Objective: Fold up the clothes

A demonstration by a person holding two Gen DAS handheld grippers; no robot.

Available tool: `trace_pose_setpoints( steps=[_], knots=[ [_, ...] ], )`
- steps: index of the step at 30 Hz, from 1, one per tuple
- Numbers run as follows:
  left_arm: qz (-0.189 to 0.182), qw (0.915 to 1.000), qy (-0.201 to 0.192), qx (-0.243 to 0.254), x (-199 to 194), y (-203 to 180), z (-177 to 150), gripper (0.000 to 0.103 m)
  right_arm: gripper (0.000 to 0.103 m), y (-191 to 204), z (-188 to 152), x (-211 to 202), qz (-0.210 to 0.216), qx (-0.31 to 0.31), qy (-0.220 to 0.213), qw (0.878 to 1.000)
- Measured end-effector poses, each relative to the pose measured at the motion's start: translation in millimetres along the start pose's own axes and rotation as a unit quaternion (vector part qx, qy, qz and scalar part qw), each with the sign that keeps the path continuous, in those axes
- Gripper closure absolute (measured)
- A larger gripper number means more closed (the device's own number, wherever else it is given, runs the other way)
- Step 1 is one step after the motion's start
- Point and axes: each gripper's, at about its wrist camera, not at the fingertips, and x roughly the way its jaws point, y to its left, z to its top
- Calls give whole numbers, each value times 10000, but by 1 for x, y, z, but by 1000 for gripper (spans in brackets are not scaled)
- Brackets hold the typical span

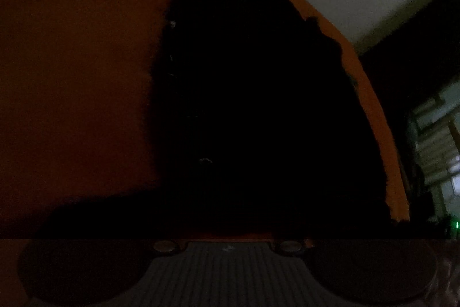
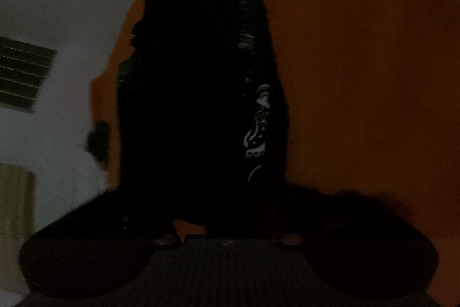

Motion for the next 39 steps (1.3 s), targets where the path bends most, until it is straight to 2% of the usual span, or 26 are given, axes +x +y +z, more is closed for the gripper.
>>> trace_pose_setpoints(
  steps=[3,6,10,14,18,22,23,25,26,28,29,32,35,37,39],
  knots=[
    [105,9999,-42,94,-8,-10,-8,89,84,6,-4,-2,-115,-102,-128,9998],
    [100,9999,2,-13,-14,-14,-14,90,85,12,-7,-5,-231,-204,-256,9992],
    [242,9997,-10,85,-27,-32,-22,92,85,21,-19,-21,-383,-315,-335,9982],
    [84,9998,-96,-118,-55,-47,-27,94,86,27,-20,-37,-287,-208,-306,9989],
    [98,9999,-95,16,-91,-74,-35,94,87,38,-24,-61,-199,-25,-240,9995],
    [245,9988,420,27,-94,-79,-64,94,87,44,-48,-78,-384,40,-106,9992],
    [254,9977,615,-84,-90,-75,-73,94,87,41,-56,-78,-485,48,-21,9988],
    [191,9904,1185,-682,-72,-50,-93,94,85,24,-69,-68,-745,-75,284,9968],
    [318,9866,1361,-841,-67,-42,-99,93,80,12,-73,-60,-890,-213,523,9944],
    [631,9834,1479,-841,-69,-32,-100,92,72,-7,-73,-53,-1195,-346,812,9889],
    [757,9850,1395,-670,-76,-33,-94,91,70,-10,-68,-59,-1113,-329,754,9904],
    [1069,9880,1111,-82,-95,-42,-61,64,69,11,-40,-78,-1125,-945,493,9879],
    [1260,9863,873,609,-90,-56,0,62,64,46,15,-88,-1300,-1745,240,9757],
    [1457,9818,730,975,-67,-68,53,60,56,69,62,-83,-1370,-2157,182,9666],
    [1518,9780,685,1259,-30,-83,106,53,42,93,111,-62,-1461,-2544,166,9559]
  ],
)
